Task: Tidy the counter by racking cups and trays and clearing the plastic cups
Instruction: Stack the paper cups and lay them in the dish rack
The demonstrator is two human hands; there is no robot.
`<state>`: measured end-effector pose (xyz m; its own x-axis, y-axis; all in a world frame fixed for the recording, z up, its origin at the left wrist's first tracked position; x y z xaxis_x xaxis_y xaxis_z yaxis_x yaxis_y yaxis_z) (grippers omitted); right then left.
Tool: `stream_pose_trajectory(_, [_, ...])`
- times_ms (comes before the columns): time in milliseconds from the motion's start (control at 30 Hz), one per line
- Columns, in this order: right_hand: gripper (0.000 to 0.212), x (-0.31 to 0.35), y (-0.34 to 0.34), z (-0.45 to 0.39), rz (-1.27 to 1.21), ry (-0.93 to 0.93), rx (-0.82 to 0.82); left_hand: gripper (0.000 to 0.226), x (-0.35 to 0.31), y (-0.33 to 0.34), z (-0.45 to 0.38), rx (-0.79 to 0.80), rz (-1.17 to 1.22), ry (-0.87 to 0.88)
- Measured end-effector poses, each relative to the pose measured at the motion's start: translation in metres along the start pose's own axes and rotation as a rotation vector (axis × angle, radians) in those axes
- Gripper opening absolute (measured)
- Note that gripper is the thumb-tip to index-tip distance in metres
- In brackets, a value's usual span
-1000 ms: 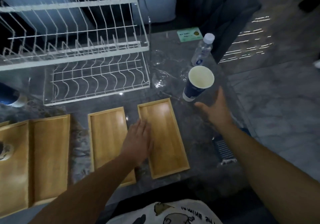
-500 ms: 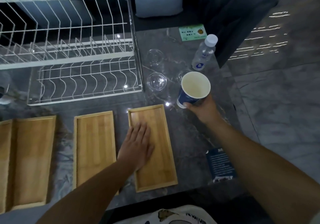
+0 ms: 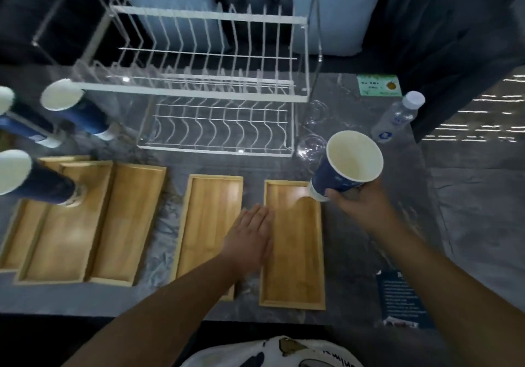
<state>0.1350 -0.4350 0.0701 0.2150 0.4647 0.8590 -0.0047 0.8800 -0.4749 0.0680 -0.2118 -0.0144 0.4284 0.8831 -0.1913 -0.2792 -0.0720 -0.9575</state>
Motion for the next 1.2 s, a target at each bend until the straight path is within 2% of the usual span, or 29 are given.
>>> stream_pose_trajectory(100, [0.046,0.037,0.05,0.0,-0.018,-0.09,0.114,0.06,0.043,-0.003,0.042,-0.004,0.06,-0.128])
stream_pose_trajectory(233, [0.075,0.094,0.129,-0.003,-0.017,-0.185,0.223,0.058,0.12,-0.012,0.111,-0.061,0.113,-0.307])
stream_pose_trajectory(333, [0.085,0.136,0.192,-0.005,-0.053,-0.218,0.292,0.054,0.181,-0.022,0.162,-0.157,0.14,-0.456])
stream_pose_trajectory(533, [0.078,0.237,0.307,0.009,-0.151,-0.332,0.378,0.057,0.301,-0.025,0.244,-0.22,0.17,-0.725])
stream_pose_trajectory(633, [0.07,0.297,0.35,0.022,-0.216,-0.409,0.421,0.062,0.348,-0.017,0.268,-0.173,0.183,-0.814])
stream_pose_trajectory(767, [0.053,0.354,0.396,0.036,-0.262,-0.487,0.459,0.061,0.38,-0.002,0.277,-0.132,0.17,-0.794])
stream_pose_trajectory(867, [0.037,0.371,0.429,0.037,-0.218,-0.513,0.494,0.062,0.386,0.007,0.277,-0.13,0.165,-0.767])
stream_pose_trajectory(900, [0.038,0.37,0.44,0.036,-0.198,-0.508,0.51,0.062,0.386,0.009,0.277,-0.136,0.162,-0.762])
stream_pose_trajectory(1033, [0.077,0.346,0.477,0.027,0.005,-0.44,0.588,0.064,0.386,0.011,0.277,-0.175,0.154,-0.76])
stream_pose_trajectory(1133, [0.087,0.326,0.488,0.021,0.14,-0.44,0.584,0.063,0.386,0.011,0.277,-0.196,0.146,-0.761])
stream_pose_trajectory(1200, [0.091,0.314,0.492,0.019,0.133,-0.422,0.598,0.063,0.386,0.011,0.277,-0.204,0.147,-0.762])
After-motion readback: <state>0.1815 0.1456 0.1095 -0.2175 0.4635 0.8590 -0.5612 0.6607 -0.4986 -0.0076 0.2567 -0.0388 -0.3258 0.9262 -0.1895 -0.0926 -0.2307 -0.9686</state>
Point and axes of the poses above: each hand's wrist, its own z-axis away from the middle knuckle, its own y-axis out of the palm, x = y × z, the point moved 9 cm from there along -z, towards the middle knuckle, and after that the axes turned 1 degree about -x, right-handed, at the moved point
